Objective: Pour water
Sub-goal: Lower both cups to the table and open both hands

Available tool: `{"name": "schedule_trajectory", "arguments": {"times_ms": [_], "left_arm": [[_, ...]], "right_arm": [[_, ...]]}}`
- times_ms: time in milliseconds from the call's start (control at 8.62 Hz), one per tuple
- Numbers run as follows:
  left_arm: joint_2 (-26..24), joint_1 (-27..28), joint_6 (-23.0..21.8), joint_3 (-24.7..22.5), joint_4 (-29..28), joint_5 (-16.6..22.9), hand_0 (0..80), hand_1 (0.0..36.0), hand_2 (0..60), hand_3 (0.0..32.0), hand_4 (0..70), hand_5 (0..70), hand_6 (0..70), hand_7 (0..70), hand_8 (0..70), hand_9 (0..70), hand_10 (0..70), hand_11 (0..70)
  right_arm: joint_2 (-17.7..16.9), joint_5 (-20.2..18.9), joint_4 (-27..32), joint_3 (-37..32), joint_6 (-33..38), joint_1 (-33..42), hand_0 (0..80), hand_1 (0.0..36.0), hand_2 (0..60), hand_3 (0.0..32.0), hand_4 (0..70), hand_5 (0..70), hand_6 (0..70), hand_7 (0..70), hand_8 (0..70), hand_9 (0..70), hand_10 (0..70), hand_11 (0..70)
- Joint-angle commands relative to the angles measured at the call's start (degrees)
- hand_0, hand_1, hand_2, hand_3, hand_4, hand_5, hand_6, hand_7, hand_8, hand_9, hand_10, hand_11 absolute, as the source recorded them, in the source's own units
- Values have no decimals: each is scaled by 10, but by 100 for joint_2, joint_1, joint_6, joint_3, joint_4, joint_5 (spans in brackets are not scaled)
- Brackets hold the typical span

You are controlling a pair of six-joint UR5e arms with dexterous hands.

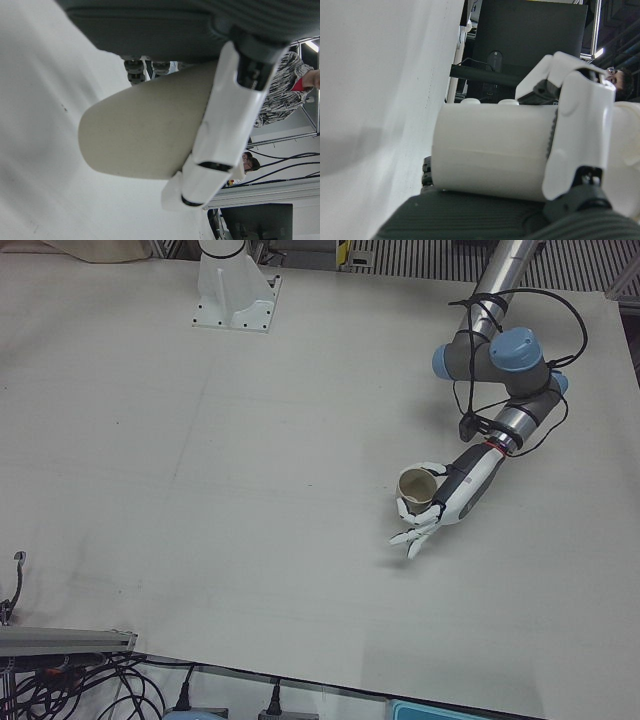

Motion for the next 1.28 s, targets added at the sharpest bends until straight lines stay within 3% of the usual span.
{"name": "schedule_trajectory", "arguments": {"times_ms": [0,116,232,348,464,580,696,1159], "left_arm": [[6,20,51,417,-236,2,800,360,600,0,324,700,144,135,37,13,56,125],[41,20,199,427,-236,2,800,360,600,0,322,700,144,136,38,13,56,126],[67,20,253,435,-236,2,800,360,288,0,284,700,141,133,35,12,48,112],[111,20,314,435,-236,2,800,339,32,0,210,700,116,100,19,6,18,58],[120,29,393,470,-236,2,779,284,0,0,243,440,98,77,11,1,1,27],[111,29,403,575,-297,2,738,272,0,0,262,118,94,71,10,0,0,21],[111,29,403,646,-324,-7,679,254,0,0,275,4,91,68,8,0,0,16],[129,29,394,673,-376,2,611,228,0,0,221,0,73,40,4,0,0,0]], "right_arm": [[-69,43,6,86,156,13,634,360,600,0,162,169,431,544,360,489,0,5],[-69,34,58,95,200,31,579,242,13,26,0,69,71,0,5,0,0,0],[-69,34,93,104,201,39,544,199,0,228,0,49,0,0,0,0,0,0],[-78,34,93,139,209,48,539,193,0,236,0,47,0,0,0,0,0,0],[-78,34,93,139,209,40,535,190,0,240,0,46,0,0,0,0,0,0],[-78,34,93,148,209,40,532,200,0,226,0,49,8,0,0,0,0,0],[-78,34,85,148,209,66,533,203,0,228,0,50,14,0,0,0,0,0],[-69,25,85,183,218,101,534,211,23,244,0,51,20,0,0,0,0,0]]}}
